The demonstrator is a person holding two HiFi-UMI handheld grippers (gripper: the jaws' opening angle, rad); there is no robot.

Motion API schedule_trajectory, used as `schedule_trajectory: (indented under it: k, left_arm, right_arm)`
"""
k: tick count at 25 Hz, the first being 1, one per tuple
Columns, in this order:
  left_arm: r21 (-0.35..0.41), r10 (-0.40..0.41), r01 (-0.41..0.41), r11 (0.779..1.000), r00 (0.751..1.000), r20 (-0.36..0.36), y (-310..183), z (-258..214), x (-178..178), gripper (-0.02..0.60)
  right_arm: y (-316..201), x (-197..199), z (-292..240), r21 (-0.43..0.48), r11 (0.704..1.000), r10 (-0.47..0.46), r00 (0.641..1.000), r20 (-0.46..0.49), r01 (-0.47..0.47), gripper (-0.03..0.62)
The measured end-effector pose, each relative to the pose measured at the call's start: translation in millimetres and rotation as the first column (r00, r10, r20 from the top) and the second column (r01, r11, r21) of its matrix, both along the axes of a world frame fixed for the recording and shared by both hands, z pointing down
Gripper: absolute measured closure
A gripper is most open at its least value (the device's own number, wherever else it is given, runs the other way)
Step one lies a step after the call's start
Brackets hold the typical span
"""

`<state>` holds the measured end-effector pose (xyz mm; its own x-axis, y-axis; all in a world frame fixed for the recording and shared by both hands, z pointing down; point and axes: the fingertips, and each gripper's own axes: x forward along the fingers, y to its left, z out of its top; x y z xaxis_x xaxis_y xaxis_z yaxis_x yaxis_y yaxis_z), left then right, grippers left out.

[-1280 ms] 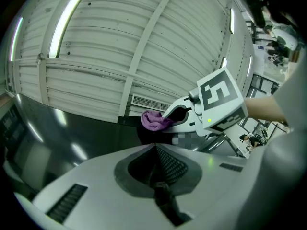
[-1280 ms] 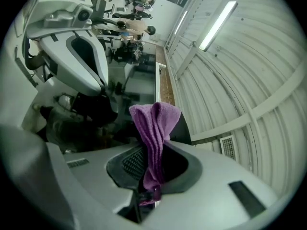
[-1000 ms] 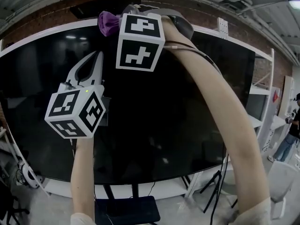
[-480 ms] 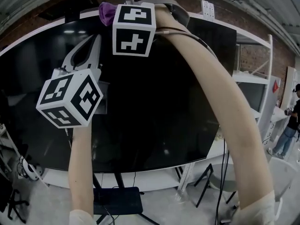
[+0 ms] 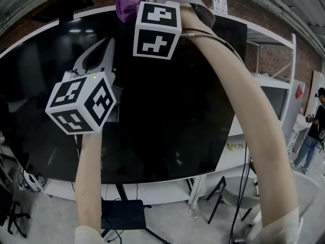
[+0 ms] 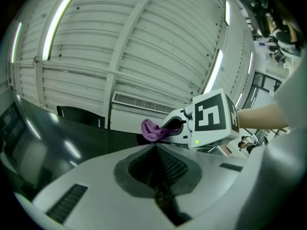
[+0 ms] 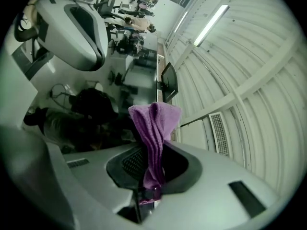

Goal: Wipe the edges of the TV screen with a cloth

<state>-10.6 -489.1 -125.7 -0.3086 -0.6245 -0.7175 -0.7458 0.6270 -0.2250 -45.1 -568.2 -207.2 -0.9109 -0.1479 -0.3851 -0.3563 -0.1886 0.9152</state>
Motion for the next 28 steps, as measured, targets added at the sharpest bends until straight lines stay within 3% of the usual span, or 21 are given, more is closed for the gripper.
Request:
schedule_trajectory:
  k: [11,16,21,26,28]
  left_arm:
    - [0.025,0.049,-0.049,0.998,0.999,0.021,-63.0,0.0,25.6,0.566]
    - [0.023,0.061,-0.062,0.998,0.997,0.048,-129.5,-0.7,61.7,0.566]
    - [0.079,0.091,-0.098,0.992,0.992,0.086,-168.7,-8.5,97.2,0.566]
    - [0.047,-0.022,0.015,0.999,0.989,0.149,-205.5,-11.0,116.5,0.566]
    - [0.05,-0.016,0.008,0.999,0.99,0.143,-210.6,-12.0,120.0,0.566]
  right_arm:
    - [-66.2,33.1,-1.6,0.038,0.998,0.057,0.998,-0.016,-0.056,0.531]
    - [-132.9,67.6,0.3,0.024,0.997,0.07,0.997,-0.013,-0.07,0.531]
    - [-168.6,89.5,-0.4,0.03,0.998,0.055,0.998,-0.037,-0.054,0.531]
    - [-197.8,108.2,-3.2,-0.012,1.0,-0.024,0.999,-0.036,0.023,0.531]
    - [-203.5,114.5,-3.1,-0.009,0.999,-0.036,0.999,-0.029,0.035,0.531]
